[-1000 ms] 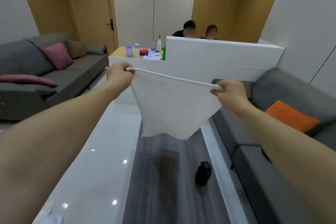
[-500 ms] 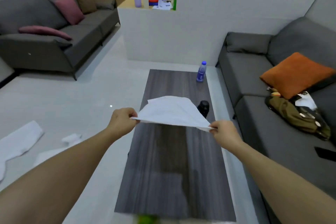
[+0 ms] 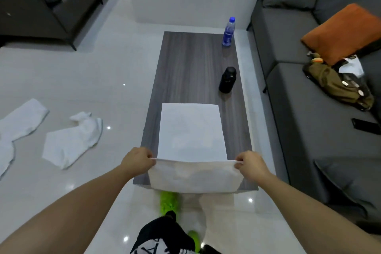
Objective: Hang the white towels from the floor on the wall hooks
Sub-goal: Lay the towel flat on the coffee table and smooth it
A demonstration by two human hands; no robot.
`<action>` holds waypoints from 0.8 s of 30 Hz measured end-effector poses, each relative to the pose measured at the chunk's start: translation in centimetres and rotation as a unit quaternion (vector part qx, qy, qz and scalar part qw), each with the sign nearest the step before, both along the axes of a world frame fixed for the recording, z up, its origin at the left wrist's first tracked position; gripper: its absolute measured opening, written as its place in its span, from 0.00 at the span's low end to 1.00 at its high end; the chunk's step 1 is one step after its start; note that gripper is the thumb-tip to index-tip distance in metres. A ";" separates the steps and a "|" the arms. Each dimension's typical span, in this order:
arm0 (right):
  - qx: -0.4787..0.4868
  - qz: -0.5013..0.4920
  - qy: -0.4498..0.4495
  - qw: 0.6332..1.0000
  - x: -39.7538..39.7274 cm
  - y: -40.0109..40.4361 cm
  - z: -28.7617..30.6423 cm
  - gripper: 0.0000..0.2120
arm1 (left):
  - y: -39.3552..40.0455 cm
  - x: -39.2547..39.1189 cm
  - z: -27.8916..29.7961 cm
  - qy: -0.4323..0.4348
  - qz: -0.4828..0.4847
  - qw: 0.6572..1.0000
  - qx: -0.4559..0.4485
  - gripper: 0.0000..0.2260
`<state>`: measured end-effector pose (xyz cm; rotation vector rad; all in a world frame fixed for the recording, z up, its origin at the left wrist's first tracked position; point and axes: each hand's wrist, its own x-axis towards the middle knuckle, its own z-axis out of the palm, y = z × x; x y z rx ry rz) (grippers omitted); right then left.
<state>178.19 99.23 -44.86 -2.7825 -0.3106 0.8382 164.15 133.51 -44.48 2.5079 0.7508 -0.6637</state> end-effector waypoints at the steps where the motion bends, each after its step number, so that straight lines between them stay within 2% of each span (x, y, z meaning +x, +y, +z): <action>1: -0.003 0.000 -0.002 1.000 0.6 0.4 -0.2 0.05 | 0.4 0.5 -0.4 0.003 0.003 1.000 0.001 0.10; 11: -0.003 -0.049 -0.003 0.999 13.0 7.5 -4.0 0.06 | 7.2 13.9 -4.6 -0.009 0.031 0.999 -0.007 0.16; 14: -0.007 -0.064 -0.004 0.998 18.2 10.3 -5.2 0.06 | 9.7 20.2 -6.3 -0.004 0.026 1.000 -0.004 0.14; 16: -0.005 -0.089 -0.038 0.995 21.3 12.1 -5.8 0.05 | 11.0 23.6 -7.4 -0.007 0.029 1.000 0.008 0.10; 19: 0.034 -0.116 -0.085 0.989 23.2 13.5 -5.5 0.13 | 11.6 25.3 -7.6 -0.052 0.053 0.997 0.015 0.11; 22: 0.036 -0.152 -0.024 0.987 23.2 15.3 -7.7 0.14 | 11.5 25.5 -10.3 -0.013 0.054 0.998 -0.013 0.12; 24: 0.035 -0.159 0.019 0.986 21.3 15.7 -9.4 0.14 | 10.7 24.1 -12.2 0.018 0.050 0.998 -0.037 0.17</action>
